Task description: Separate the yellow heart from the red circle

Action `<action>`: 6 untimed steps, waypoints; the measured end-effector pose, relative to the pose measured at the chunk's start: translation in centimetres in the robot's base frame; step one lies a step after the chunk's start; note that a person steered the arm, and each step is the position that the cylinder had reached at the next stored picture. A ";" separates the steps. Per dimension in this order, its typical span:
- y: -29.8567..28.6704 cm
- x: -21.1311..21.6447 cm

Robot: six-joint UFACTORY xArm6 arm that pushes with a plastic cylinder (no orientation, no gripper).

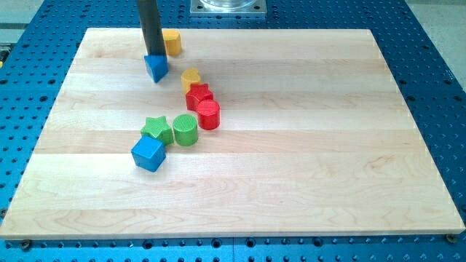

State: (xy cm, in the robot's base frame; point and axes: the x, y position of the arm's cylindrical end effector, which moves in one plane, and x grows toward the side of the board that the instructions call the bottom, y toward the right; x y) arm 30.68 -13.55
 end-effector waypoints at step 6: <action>10.8 9.2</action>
